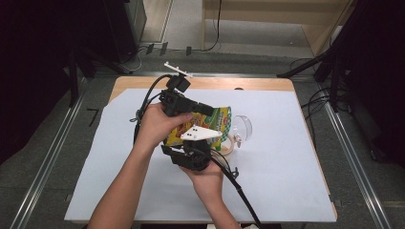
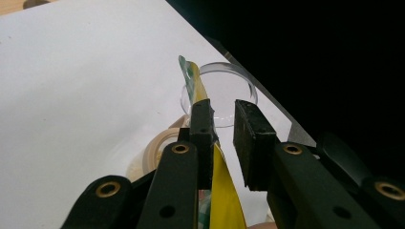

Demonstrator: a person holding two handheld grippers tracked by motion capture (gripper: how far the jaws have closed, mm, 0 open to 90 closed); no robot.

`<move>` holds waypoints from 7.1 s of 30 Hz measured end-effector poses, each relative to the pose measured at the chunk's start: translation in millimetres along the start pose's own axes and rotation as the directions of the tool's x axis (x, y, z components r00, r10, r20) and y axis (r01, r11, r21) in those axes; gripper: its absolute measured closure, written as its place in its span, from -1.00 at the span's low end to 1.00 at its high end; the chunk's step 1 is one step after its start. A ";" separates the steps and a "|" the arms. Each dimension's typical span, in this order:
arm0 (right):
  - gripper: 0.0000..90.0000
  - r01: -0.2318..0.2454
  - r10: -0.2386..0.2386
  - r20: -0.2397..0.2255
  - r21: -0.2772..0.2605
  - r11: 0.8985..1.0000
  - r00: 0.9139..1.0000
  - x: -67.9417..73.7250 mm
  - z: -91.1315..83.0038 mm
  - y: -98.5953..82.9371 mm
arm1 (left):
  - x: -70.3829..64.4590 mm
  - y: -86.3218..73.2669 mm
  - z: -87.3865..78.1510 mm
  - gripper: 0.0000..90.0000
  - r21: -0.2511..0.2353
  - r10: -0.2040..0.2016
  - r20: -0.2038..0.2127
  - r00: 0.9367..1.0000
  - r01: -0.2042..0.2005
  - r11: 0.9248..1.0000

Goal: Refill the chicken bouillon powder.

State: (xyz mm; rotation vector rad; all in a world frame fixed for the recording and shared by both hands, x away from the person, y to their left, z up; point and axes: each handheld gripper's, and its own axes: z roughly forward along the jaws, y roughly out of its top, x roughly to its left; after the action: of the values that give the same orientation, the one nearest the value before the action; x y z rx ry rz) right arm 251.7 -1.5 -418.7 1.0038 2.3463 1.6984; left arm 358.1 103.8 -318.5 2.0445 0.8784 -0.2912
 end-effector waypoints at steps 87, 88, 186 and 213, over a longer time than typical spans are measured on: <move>0.58 0.033 -0.034 0.019 0.006 0.999 0.999 3.6 0.3 -1.7 | -8.8 -4.2 -0.5 0.72 -0.042 0.027 -0.006 1.000 -0.027 0.999; 0.58 0.037 -0.037 0.021 0.006 0.999 0.999 3.6 0.5 -1.9 | -8.6 -4.3 -0.6 0.72 -0.042 0.027 -0.005 1.000 -0.027 0.999; 0.22 0.121 -0.115 -0.107 0.049 0.991 0.988 0.1 17.6 -35.0 | 8.8 -46.6 -9.2 0.84 0.074 -0.021 -0.037 0.999 0.024 0.997; 0.24 0.182 -0.172 -0.089 0.111 0.977 0.981 0.8 26.5 -44.9 | 27.1 -52.4 4.9 0.91 0.127 -0.064 -0.001 0.998 0.063 0.990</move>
State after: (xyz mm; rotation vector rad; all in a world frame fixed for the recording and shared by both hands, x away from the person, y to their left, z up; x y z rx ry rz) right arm 241.6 13.0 -467.8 0.7287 2.5264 1.5777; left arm 342.7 132.5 -367.9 2.1350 0.9456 -0.3946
